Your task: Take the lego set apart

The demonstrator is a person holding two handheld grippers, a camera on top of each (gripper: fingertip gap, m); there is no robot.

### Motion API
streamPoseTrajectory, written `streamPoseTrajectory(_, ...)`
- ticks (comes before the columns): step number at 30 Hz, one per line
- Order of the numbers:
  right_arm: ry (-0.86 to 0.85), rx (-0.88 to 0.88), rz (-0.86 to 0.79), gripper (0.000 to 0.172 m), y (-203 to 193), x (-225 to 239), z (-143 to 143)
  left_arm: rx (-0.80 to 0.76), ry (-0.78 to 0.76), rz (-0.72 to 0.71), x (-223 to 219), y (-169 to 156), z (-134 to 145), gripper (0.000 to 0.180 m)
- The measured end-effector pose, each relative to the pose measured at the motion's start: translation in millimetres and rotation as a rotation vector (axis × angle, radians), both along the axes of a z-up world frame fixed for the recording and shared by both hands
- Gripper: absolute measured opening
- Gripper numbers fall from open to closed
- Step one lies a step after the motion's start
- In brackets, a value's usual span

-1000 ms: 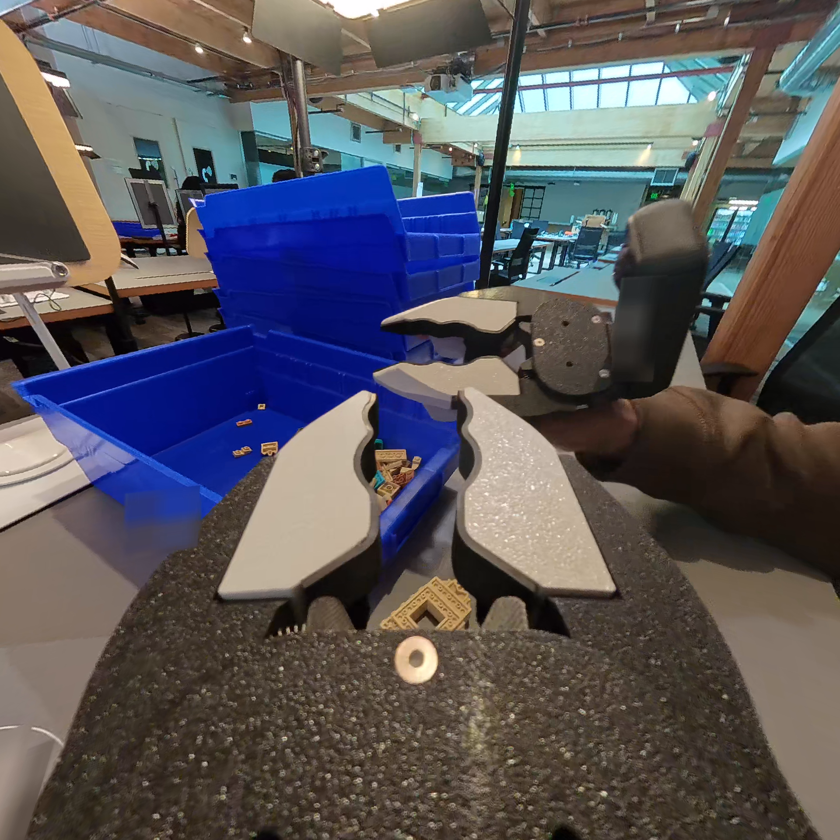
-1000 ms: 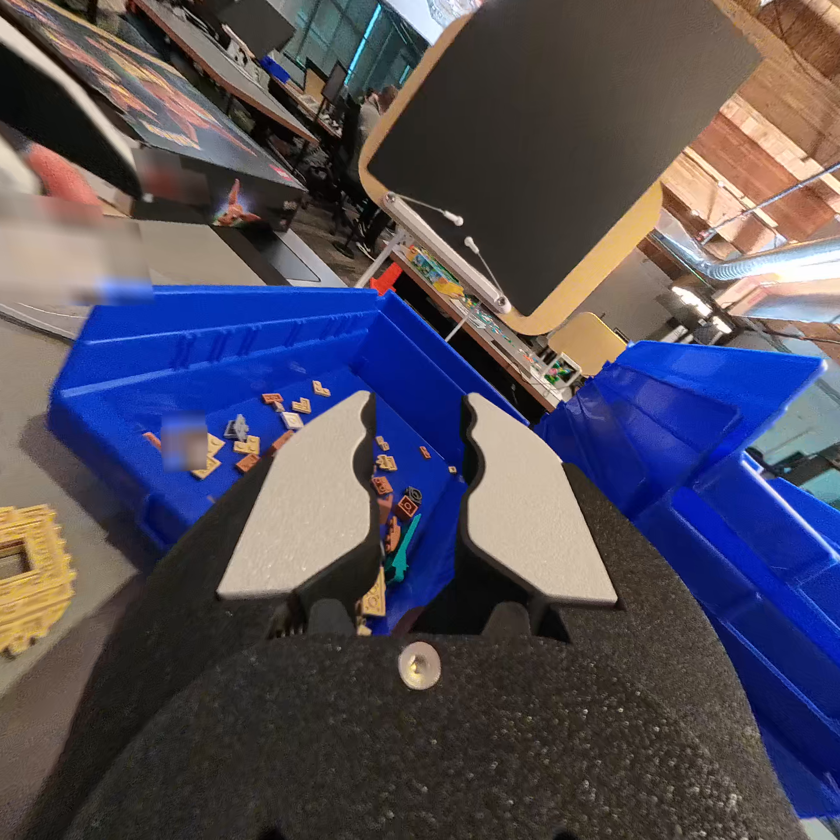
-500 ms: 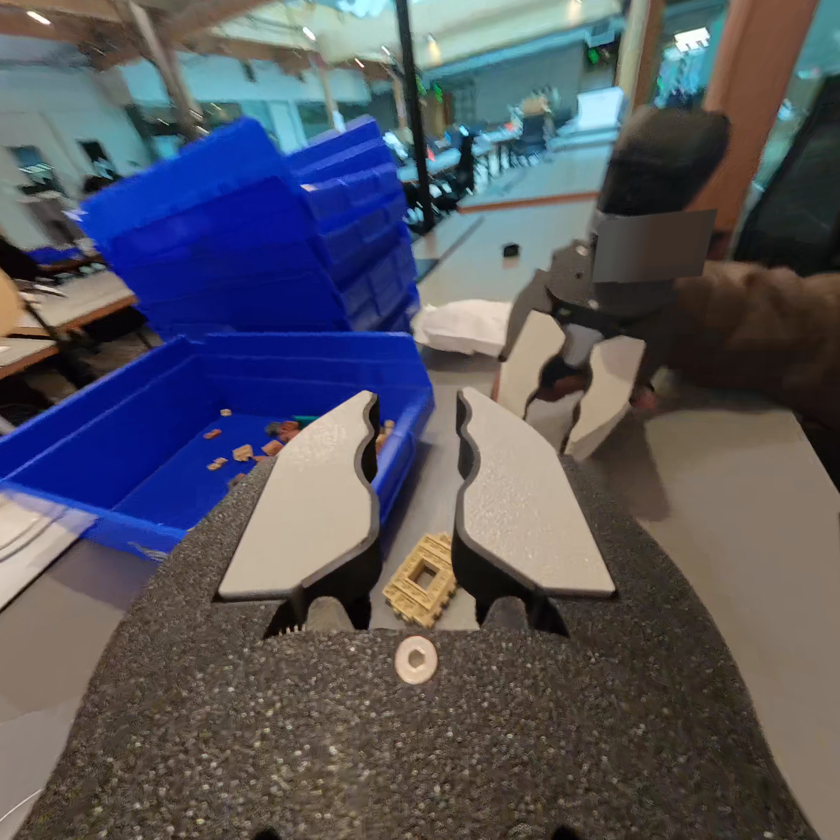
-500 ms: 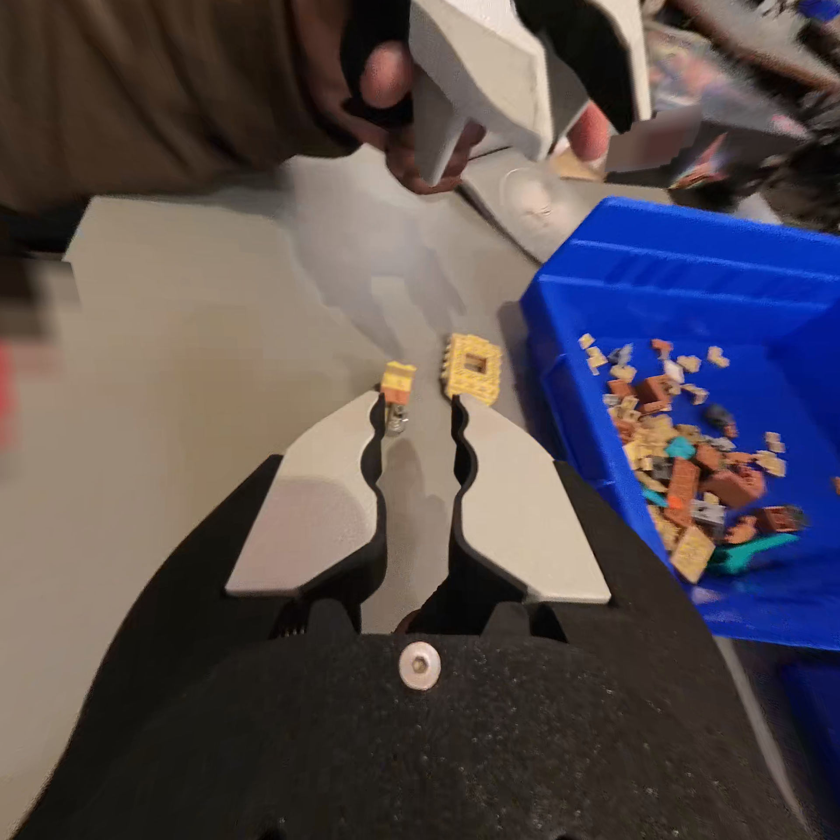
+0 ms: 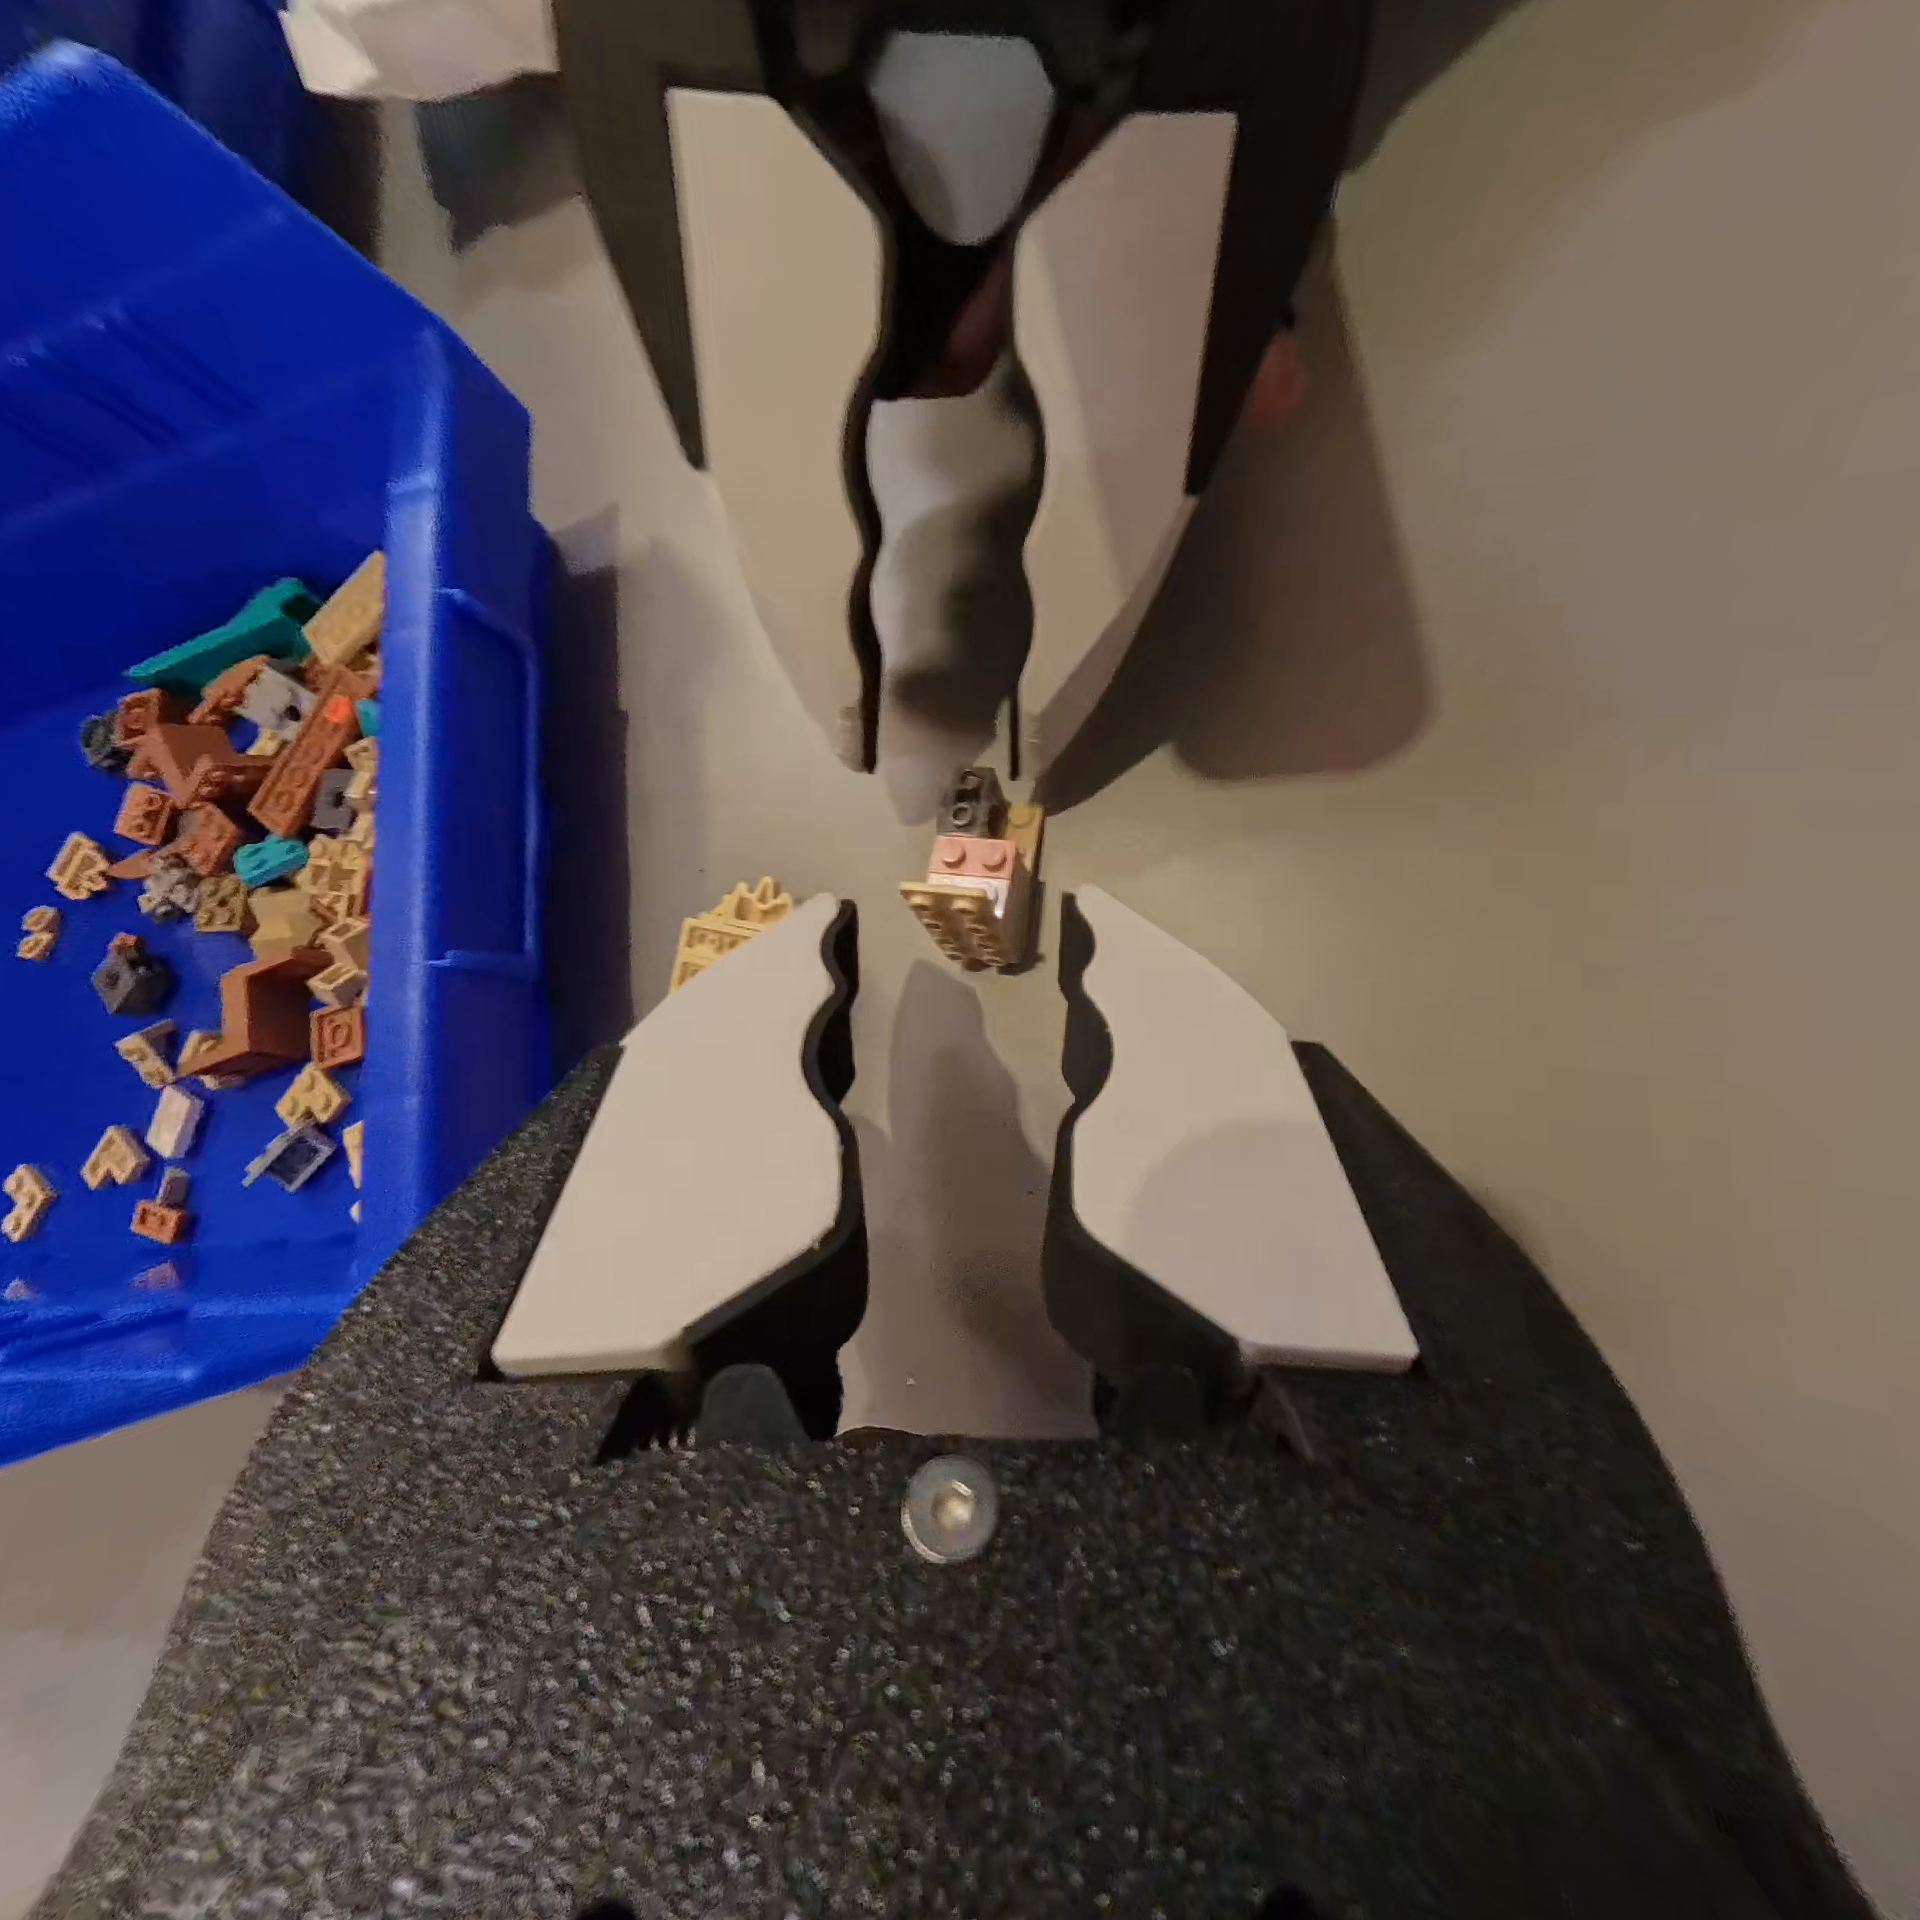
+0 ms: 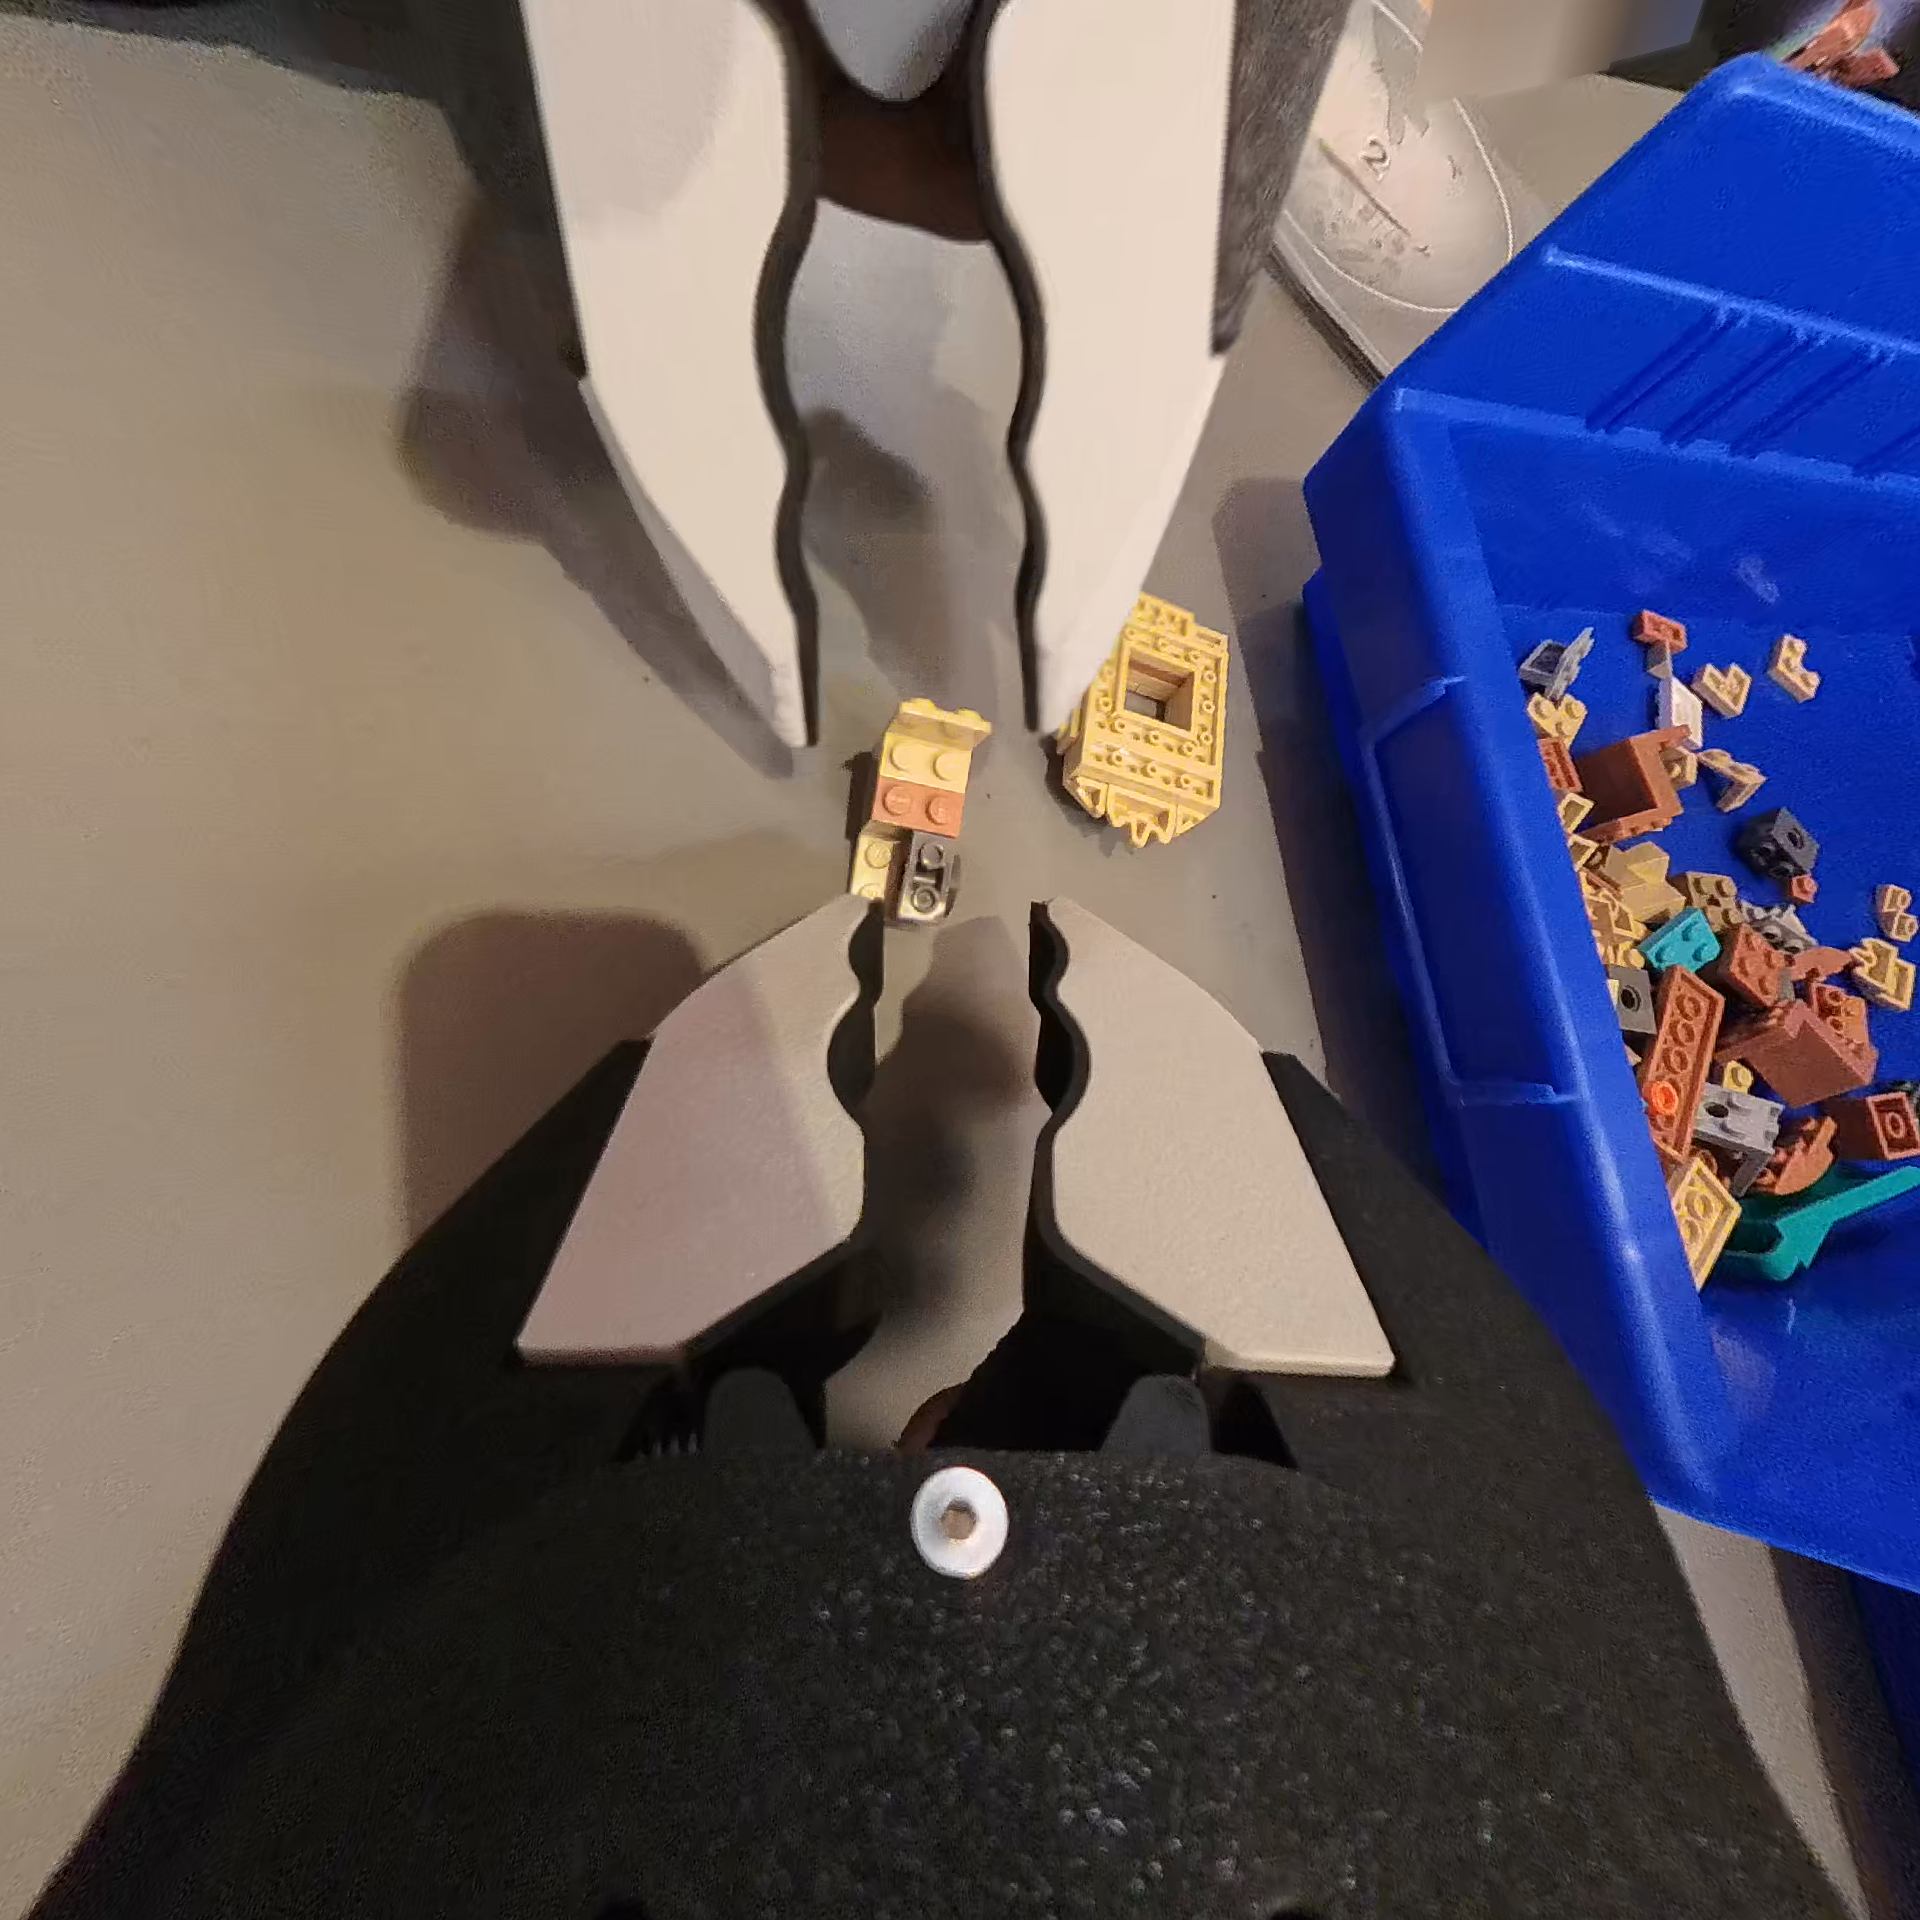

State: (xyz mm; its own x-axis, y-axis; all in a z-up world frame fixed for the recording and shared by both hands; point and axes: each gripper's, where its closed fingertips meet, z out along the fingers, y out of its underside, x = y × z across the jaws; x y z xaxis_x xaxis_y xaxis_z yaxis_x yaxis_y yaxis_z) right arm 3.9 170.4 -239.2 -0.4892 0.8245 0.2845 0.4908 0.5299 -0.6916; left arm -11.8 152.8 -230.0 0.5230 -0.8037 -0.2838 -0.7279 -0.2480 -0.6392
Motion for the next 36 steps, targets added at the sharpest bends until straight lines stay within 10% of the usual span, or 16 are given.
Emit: streamPoseTrajectory(36, 0.066, -0.104, 0.031, 0.010, -9, -9, 11, -0.085, -0.003, 0.032, 8, 8, -22, 0.018)
